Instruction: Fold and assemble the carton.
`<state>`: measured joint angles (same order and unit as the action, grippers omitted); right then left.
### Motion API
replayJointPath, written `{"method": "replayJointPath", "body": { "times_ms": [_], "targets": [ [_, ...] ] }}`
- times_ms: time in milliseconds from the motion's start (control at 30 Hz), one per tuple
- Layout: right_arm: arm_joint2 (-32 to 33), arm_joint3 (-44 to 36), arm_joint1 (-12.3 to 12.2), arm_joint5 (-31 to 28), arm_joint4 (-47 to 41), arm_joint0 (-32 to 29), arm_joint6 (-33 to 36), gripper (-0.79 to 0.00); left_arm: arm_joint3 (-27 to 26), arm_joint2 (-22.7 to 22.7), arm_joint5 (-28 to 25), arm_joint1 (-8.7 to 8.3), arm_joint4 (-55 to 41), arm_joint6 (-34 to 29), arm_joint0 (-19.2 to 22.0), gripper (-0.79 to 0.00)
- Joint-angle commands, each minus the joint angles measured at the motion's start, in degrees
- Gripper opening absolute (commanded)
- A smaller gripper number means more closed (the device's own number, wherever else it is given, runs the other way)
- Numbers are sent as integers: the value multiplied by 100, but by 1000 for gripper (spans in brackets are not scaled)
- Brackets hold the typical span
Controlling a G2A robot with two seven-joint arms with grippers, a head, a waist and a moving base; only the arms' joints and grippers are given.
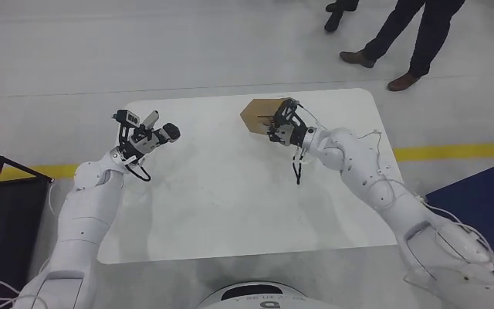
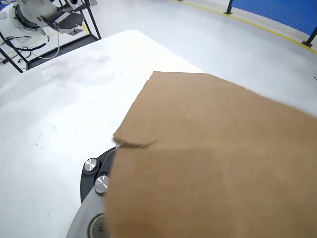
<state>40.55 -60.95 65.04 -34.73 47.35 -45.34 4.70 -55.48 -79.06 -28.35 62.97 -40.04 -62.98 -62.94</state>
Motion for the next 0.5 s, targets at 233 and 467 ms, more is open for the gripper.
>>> {"method": "replayJointPath", "body": {
  "times_ms": [233, 467],
  "targets": [
    [1030, -2668, -487, 1988, -654, -720, 4507, -785, -22, 106, -14, 62, -157, 54, 51, 0],
    [1090, -2798, -510, 2233, -827, -917, 5057, -785, 54, 181, -48, 98, -178, 28, 78, 0]
  ]
}}
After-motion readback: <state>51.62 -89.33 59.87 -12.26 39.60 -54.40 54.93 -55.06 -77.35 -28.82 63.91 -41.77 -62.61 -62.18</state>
